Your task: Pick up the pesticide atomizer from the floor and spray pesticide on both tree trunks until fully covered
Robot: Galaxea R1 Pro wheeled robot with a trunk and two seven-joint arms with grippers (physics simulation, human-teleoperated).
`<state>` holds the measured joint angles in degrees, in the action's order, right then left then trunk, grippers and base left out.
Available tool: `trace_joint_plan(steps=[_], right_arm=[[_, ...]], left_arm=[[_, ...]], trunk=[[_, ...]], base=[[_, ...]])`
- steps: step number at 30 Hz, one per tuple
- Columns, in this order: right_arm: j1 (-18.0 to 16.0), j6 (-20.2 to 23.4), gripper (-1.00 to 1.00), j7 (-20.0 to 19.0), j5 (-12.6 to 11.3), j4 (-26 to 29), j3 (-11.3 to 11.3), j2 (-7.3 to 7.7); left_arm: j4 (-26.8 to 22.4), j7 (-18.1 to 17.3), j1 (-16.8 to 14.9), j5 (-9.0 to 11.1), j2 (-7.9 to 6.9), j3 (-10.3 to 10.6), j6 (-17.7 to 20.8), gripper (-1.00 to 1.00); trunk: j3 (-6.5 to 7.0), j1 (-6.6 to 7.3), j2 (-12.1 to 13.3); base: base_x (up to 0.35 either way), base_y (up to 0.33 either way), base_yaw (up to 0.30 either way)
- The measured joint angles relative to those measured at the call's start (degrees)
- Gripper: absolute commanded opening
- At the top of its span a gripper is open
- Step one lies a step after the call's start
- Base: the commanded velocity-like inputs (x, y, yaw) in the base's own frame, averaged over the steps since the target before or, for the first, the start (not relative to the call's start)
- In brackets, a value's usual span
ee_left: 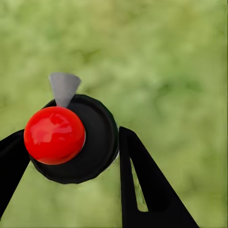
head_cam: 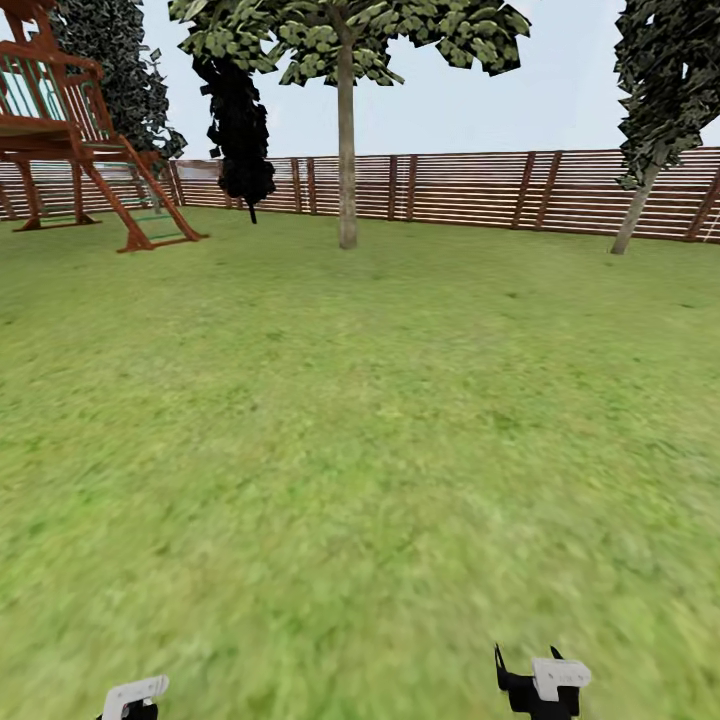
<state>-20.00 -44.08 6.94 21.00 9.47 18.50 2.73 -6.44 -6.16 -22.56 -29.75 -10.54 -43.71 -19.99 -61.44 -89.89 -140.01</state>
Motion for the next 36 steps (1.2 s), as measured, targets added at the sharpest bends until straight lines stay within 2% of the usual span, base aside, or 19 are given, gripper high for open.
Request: trace_joint_plan(steps=[28,36], right_arm=[[0.0,0.0,1.0,0.04,0.0,0.0,0.0,0.0],[0.0,0.0,1.0,0.06,0.0,0.0,0.0,0.0]], left_arm=[[0.0,0.0,0.0,0.0,0.17,0.02,0.0,-1.0],[0.0,0.0,0.0,0.0,0.18,0.0,0.0,-1.0]], trunk=[[0.0,0.0,0.0],[0.0,0.0,0.0]], base=[[0.34,0.0,-0.001],[0.34,0.0,-0.107]])
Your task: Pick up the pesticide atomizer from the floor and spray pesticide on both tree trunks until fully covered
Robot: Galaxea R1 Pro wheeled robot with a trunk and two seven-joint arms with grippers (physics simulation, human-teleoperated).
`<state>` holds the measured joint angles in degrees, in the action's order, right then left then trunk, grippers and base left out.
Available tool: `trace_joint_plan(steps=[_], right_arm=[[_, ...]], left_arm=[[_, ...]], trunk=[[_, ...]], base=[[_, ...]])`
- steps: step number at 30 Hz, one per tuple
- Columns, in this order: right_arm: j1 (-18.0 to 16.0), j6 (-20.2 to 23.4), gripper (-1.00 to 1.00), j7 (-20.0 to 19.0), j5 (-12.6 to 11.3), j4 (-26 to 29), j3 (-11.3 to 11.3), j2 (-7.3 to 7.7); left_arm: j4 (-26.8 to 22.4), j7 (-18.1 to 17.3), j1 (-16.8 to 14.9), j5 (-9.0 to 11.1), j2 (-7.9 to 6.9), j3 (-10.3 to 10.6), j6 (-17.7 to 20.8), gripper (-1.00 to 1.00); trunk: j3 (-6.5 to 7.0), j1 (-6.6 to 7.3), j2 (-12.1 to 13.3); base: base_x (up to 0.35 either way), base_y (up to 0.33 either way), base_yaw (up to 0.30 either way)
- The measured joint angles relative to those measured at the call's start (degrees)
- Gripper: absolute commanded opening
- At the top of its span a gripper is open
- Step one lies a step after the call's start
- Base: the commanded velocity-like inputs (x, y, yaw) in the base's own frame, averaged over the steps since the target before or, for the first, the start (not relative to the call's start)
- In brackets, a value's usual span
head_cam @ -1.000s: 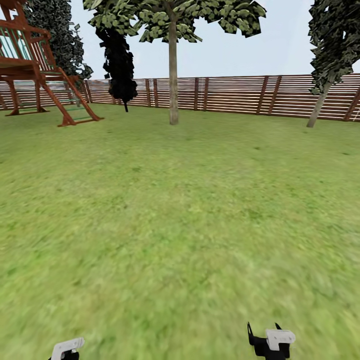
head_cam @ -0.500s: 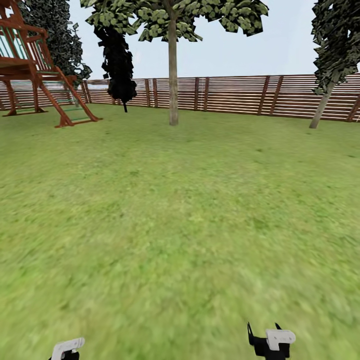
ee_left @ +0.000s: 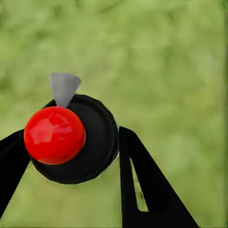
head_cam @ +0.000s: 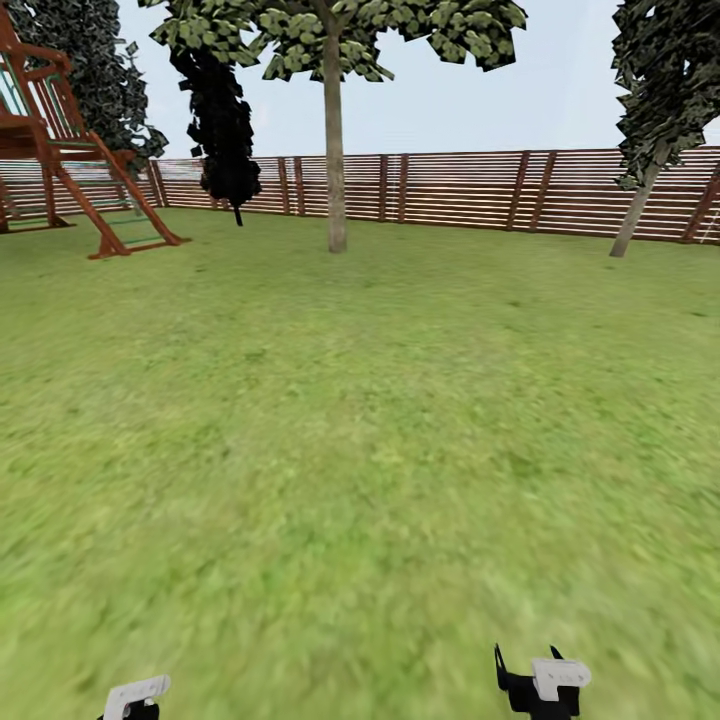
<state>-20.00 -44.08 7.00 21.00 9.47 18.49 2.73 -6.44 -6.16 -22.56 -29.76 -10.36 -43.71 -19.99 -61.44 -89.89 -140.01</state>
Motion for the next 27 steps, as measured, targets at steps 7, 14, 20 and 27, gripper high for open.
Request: trace_joint_plan(steps=[7,14,20,27], right_arm=[[0.0,0.0,1.0,0.0,0.0,0.0,0.0,0.0],[0.0,0.0,1.0,-0.01,0.0,0.0,0.0,0.0],[0.0,0.0,1.0,-0.05,0.0,0.01,0.02,0.0],[0.0,0.0,1.0,-0.21,0.0,0.0,0.1,0.0]], left_arm=[[0.0,0.0,0.0,0.0,0.0,0.0,0.0,-1.0],[0.0,0.0,0.0,0.0,0.0,0.02,0.0,-1.0],[0.0,0.0,0.0,-0.01,0.0,0.0,0.0,-1.0],[0.0,0.0,0.0,0.0,-0.01,0.0,0.0,-1.0]], trunk=[[0.0,0.0,0.0],[0.0,0.0,0.0],[0.0,0.0,0.0],[0.0,0.0,0.0]], base=[[0.34,0.0,-0.002],[0.34,0.0,-0.01],[0.34,0.0,-0.144],[0.34,0.0,-0.011]])
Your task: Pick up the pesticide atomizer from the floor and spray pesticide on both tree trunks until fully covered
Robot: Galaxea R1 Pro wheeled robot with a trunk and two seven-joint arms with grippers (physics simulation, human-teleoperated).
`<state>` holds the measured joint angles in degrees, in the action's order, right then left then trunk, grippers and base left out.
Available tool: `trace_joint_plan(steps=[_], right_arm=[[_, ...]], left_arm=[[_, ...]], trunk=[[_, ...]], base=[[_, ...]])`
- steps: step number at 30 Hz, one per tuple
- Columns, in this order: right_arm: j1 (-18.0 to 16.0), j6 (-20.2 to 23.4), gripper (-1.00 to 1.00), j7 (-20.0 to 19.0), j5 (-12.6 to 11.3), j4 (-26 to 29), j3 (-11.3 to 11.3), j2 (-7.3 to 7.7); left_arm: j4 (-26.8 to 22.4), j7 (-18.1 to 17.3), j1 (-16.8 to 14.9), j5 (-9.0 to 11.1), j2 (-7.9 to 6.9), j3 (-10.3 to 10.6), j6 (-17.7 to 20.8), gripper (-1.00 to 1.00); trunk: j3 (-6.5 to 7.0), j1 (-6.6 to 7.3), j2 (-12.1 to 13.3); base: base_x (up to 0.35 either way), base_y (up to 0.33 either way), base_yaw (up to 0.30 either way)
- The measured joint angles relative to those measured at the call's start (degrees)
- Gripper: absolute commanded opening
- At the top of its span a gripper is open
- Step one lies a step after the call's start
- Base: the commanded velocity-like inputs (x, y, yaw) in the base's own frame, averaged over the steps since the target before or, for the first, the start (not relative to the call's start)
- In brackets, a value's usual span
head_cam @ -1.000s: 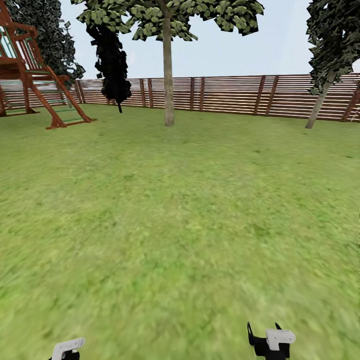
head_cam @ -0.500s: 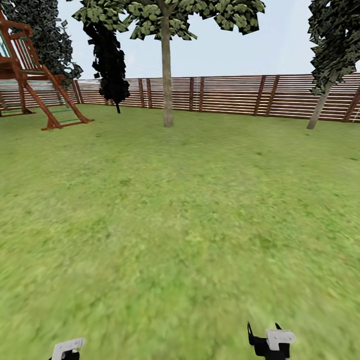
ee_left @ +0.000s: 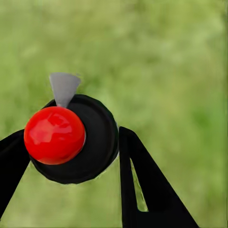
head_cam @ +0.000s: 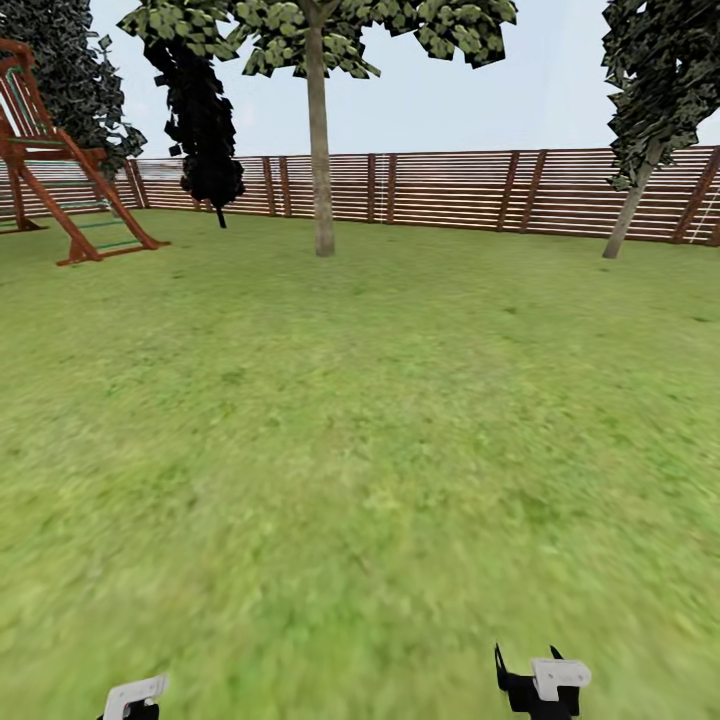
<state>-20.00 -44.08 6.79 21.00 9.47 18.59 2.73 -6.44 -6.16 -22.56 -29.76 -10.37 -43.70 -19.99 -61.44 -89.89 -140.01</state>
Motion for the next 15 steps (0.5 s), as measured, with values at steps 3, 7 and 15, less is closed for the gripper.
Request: trace_joint_plan(steps=[3,7,15], right_arm=[[0.0,0.0,1.0,0.02,0.0,0.0,0.0,0.0],[0.0,0.0,1.0,0.02,0.0,-0.03,0.0,0.0],[0.0,0.0,1.0,0.2,-0.07,-0.03,-0.01,0.0]], left_arm=[[0.0,0.0,0.0,0.0,0.0,0.0,0.0,-1.0],[0.0,0.0,0.0,0.01,-0.05,-0.01,0.0,-1.0],[0.0,0.0,0.0,0.0,-0.06,-0.01,0.0,-1.0]], trunk=[[0.0,0.0,0.0],[0.0,0.0,0.0],[0.0,0.0,0.0]], base=[[0.34,0.0,0.0],[0.34,0.0,0.0],[0.34,0.0,0.0]])
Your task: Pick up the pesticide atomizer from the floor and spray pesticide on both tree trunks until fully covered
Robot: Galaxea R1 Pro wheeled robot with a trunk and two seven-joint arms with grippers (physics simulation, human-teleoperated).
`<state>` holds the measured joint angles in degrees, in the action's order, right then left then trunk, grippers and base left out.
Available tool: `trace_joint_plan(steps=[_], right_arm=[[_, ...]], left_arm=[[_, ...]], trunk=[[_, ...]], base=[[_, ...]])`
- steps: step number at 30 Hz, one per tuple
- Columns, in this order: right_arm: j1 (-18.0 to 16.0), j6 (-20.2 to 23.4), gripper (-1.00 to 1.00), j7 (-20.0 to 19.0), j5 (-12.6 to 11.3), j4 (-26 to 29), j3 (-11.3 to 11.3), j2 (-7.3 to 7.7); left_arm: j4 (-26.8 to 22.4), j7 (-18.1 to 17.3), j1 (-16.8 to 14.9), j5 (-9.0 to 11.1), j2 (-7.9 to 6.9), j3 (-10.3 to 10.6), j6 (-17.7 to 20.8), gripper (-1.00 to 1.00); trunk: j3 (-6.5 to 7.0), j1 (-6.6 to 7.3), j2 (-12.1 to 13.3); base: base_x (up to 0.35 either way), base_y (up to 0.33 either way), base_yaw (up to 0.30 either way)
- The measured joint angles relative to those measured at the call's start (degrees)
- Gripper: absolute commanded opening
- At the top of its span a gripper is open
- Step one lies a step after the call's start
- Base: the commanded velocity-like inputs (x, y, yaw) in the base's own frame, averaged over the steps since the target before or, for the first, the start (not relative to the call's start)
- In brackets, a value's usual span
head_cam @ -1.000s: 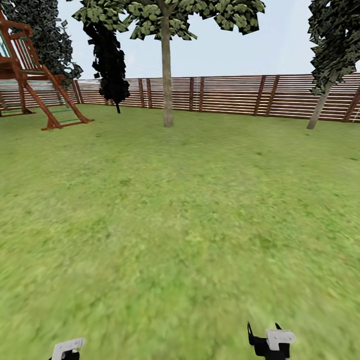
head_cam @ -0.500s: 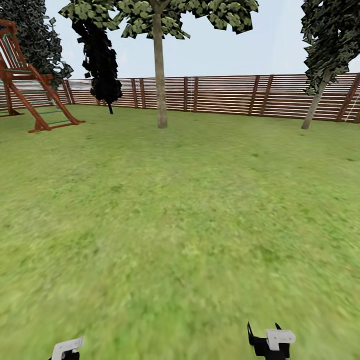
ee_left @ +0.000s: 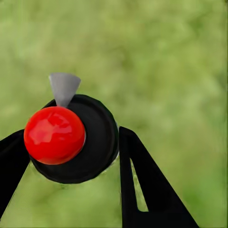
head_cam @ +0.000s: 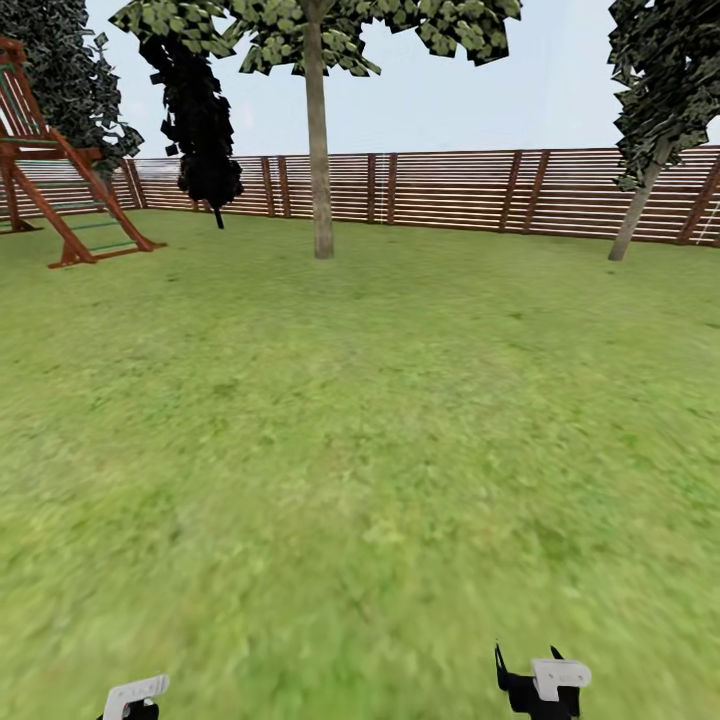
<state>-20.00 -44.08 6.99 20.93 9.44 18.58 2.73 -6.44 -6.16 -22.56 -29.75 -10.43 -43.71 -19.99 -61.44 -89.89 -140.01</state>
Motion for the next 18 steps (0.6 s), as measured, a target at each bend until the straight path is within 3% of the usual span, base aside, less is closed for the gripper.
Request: trace_joint_plan(steps=[11,18], right_arm=[[0.0,-0.05,1.0,0.0,-0.11,0.03,0.0,0.0],[-0.01,-0.02,1.0,0.01,-0.11,0.02,0.0,0.0]], left_arm=[[0.0,0.0,0.0,0.0,-0.02,0.01,0.0,-1.0],[-0.01,-0.01,0.01,0.01,-0.1,0.01,0.0,-1.0]], trunk=[[0.0,0.0,0.0],[0.0,0.0,0.0]], base=[[0.34,0.0,0.002],[0.34,0.0,0.171]])
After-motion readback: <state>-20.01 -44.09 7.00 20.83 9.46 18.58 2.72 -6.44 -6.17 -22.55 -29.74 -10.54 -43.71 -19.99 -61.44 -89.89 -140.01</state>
